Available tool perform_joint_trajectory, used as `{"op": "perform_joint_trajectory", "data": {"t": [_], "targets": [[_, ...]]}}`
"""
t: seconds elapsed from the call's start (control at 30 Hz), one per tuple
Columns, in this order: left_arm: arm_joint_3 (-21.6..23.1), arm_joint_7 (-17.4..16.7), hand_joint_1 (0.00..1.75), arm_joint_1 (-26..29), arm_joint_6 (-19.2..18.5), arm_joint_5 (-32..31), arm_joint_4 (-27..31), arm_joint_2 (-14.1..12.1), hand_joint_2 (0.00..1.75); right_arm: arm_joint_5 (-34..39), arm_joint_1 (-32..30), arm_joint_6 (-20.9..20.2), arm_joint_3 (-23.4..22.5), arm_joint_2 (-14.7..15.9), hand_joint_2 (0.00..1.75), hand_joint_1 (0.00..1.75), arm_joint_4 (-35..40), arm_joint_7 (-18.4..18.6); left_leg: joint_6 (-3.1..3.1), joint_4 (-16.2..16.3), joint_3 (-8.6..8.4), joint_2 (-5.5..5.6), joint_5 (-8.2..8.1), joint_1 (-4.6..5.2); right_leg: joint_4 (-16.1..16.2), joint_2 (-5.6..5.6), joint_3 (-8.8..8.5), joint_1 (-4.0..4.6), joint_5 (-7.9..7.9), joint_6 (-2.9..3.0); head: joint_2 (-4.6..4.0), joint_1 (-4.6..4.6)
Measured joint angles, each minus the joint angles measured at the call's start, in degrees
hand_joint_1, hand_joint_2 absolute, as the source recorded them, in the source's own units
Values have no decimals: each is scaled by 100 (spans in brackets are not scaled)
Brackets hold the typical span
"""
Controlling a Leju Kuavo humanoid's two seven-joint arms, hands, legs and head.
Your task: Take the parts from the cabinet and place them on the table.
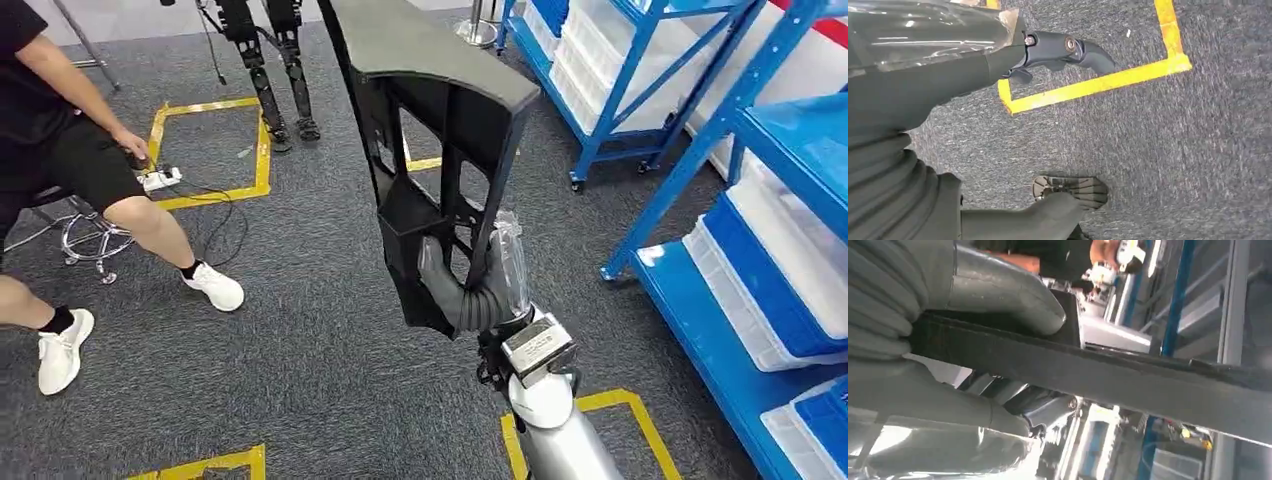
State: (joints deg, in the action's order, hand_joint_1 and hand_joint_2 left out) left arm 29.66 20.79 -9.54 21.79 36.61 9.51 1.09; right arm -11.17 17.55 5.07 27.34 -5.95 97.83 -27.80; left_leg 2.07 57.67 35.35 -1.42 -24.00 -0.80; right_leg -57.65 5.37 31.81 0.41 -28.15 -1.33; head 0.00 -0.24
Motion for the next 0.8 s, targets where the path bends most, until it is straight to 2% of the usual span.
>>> {"op": "perform_joint_trajectory", "data": {"t": [0.03,0.07,0.13,0.17,0.2,0.23,0.27,0.3,0.33,0.37,0.4,0.47,0.5,0.53,0.57,0.63,0.67,0.7,0.73,0.77,0.8], "targets": [[-17,24,0,10,9,9,2,20,175,0,1,-4,-4,-9,175,175,0,4,14,-8,-5,55,4,19,-171,-261,30,-44,-101,9,-2,2],[-22,33,0,9,9,11,2,17,175,2,2,-4,-13,-9,175,175,2,-4,61,-6,-2,100,15,16,-528,-409,199,-46,-287,56,0,2],[-33,74,0,5,20,35,2,17,175,9,-43,-6,-37,6,175,175,0,-2,78,-4,15,243,17,19,-1514,-487,696,-59,-667,106,-2,26],[-52,85,0,24,20,48,2,24,175,13,-81,-6,-48,24,175,175,0,-7,78,-3,17,326,18,20,-1882,-507,899,-59,-753,85,-2,28],[-59,85,0,47,20,52,2,33,175,15,-118,-9,-48,35,175,175,0,-13,78,-2,14,399,18,20,-1894,-516,932,-59,-694,48,-2,26],[-61,87,0,68,22,52,2,35,175,15,-141,-9,-48,44,175,175,0,-24,76,2,8,472,18,20,-1652,-523,829,-60,-540,-6,-2,31],[-61,87,0,80,22,52,2,39,175,15,-148,-11,-50,48,175,175,0,-35,74,6,4,542,19,20,-1202,-549,624,-62,-329,-63,-2,26],[-63,87,0,84,28,50,2,46,175,15,-148,-11,-59,48,175,175,4,-57,67,14,-1,617,19,19,-593,-619,345,-93,-88,-109,0,28],[-65,90,0,86,35,50,2,48,175,15,-149,-15,-72,48,175,175,4,-74,45,19,14,676,19,19,-139,-851,146,-136,56,-127,-2,33],[-68,90,0,83,39,50,2,48,175,15,-165,-17,-81,48,175,175,18,-88,4,77,31,739,-9,64,-31,-870,93,-126,98,-68,0,11],[-72,103,0,98,44,50,2,52,175,15,-181,-22,-85,55,175,175,24,-90,-31,59,51,767,-3,54,-35,-805,96,-120,97,-34,-2,13],[-76,100,0,160,48,50,2,52,175,17,-187,-24,-90,52,175,175,31,-94,-109,29,61,831,19,6,-43,-746,90,-83,113,45,-2,18],[-92,100,0,174,52,50,0,46,175,15,-186,-28,-90,50,175,175,35,-94,-135,95,83,781,-12,-5,19,-689,67,-160,156,109,-2,15],[-111,103,0,179,55,50,0,57,175,15,-191,-35,-92,37,175,175,37,-94,-149,242,153,487,-119,21,22,-642,51,-150,155,146,-2,0],[-114,103,0,173,55,50,2,63,175,15,-194,-42,-96,37,175,175,48,-98,-170,533,291,317,-315,18,22,-587,47,-137,152,193,-2,-29],[-116,100,0,167,22,46,2,66,175,15,-208,-48,-103,37,175,175,50,-96,-211,1383,706,203,-731,-8,19,-466,45,-92,135,219,-2,-20],[-116,98,0,181,-31,39,2,66,175,15,-220,-57,-105,37,175,175,50,-96,-230,1753,892,184,-846,-15,18,-396,48,-78,128,227,-2,-26],[-116,98,0,205,-61,22,2,61,175,15,-231,-61,-105,37,175,175,50,-96,-238,1821,927,177,-809,-26,18,-336,45,-73,123,230,-2,-22],[-116,100,0,231,-83,4,2,52,175,18,-232,-70,-105,37,175,175,50,-96,-239,1629,830,158,-666,-34,16,-282,45,-66,115,238,-2,-22],[-116,100,0,257,-92,0,2,48,175,20,-231,-85,-105,37,175,175,48,-96,-233,1259,636,130,-470,-36,15,-233,41,-65,111,238,-2,-31],[-116,109,0,269,-96,-2,0,35,175,26,-229,-96,-105,37,175,175,50,-96,-221,774,369,60,-251,-36,13,-194,30,-64,96,223,-2,-22]]}}
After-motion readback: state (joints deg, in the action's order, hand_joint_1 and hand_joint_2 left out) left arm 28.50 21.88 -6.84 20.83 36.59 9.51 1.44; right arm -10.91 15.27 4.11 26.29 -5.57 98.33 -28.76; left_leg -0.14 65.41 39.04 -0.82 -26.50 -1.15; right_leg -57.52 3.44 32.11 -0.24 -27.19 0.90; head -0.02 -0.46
